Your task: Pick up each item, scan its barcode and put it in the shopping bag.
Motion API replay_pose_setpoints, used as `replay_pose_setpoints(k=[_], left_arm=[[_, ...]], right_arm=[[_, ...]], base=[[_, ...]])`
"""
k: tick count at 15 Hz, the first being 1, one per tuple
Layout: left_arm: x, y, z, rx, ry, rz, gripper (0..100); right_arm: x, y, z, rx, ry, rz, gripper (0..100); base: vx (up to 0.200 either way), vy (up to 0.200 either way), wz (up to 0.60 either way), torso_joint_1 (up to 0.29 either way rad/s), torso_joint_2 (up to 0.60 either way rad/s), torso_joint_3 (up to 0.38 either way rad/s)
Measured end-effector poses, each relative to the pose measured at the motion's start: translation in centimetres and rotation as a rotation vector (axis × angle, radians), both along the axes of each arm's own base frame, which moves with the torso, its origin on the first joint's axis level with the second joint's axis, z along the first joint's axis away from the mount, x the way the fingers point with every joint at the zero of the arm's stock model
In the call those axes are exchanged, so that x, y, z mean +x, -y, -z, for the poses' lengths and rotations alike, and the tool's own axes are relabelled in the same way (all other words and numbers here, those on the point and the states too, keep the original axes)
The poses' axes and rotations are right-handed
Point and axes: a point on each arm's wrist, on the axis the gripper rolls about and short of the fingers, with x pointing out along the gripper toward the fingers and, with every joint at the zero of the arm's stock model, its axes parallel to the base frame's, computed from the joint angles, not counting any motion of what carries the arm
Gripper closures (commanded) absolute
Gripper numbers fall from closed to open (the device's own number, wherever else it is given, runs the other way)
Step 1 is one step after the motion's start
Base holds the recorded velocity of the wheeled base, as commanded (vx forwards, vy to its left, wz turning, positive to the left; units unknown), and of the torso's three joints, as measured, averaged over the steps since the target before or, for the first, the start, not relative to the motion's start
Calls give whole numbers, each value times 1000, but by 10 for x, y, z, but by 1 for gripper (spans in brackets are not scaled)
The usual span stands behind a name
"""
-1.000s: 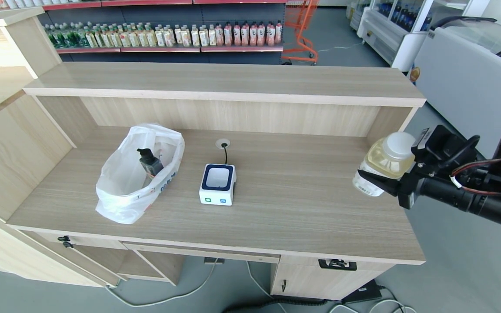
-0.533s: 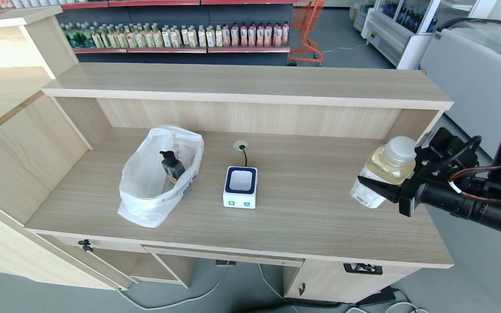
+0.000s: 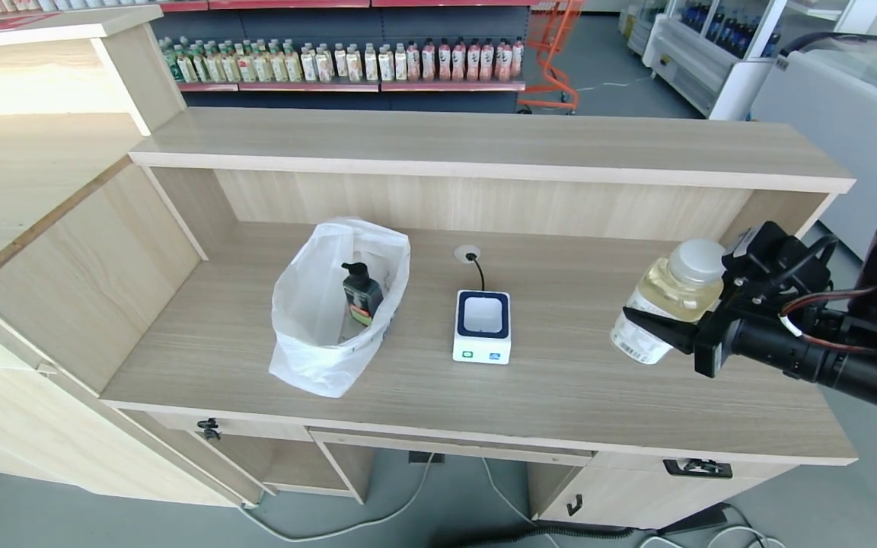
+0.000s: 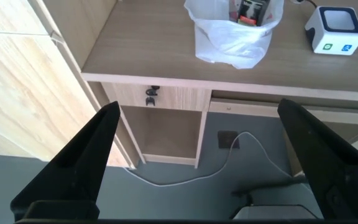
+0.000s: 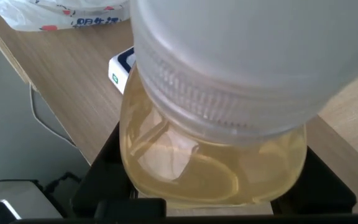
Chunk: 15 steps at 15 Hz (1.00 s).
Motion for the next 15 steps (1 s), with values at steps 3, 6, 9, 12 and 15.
replay_pose_setpoints(k=[3, 6, 9, 12, 15], left_arm=[[0, 0, 0, 0, 0, 0, 0], [0, 0, 0, 0, 0, 1, 0], [0, 0, 0, 1, 0, 2, 0], [0, 0, 0, -5, 0, 0, 0], [0, 0, 0, -5, 0, 0, 0]], right_arm=[[0, 0, 0, 3, -4, 0, 100], [2, 0, 2, 26, -29, 1, 100], [14, -4, -1, 55, -31, -19, 100], [36, -13, -4, 87, 8, -53, 100], [57, -29, 3, 73, 73, -134, 100]], base=[[133, 0, 0, 0, -5, 2], [200, 0, 0, 2, 4, 1], [200, 0, 0, -12, -4, 4], [0, 0, 0, 0, 0, 0], [0, 0, 0, 0, 0, 0]])
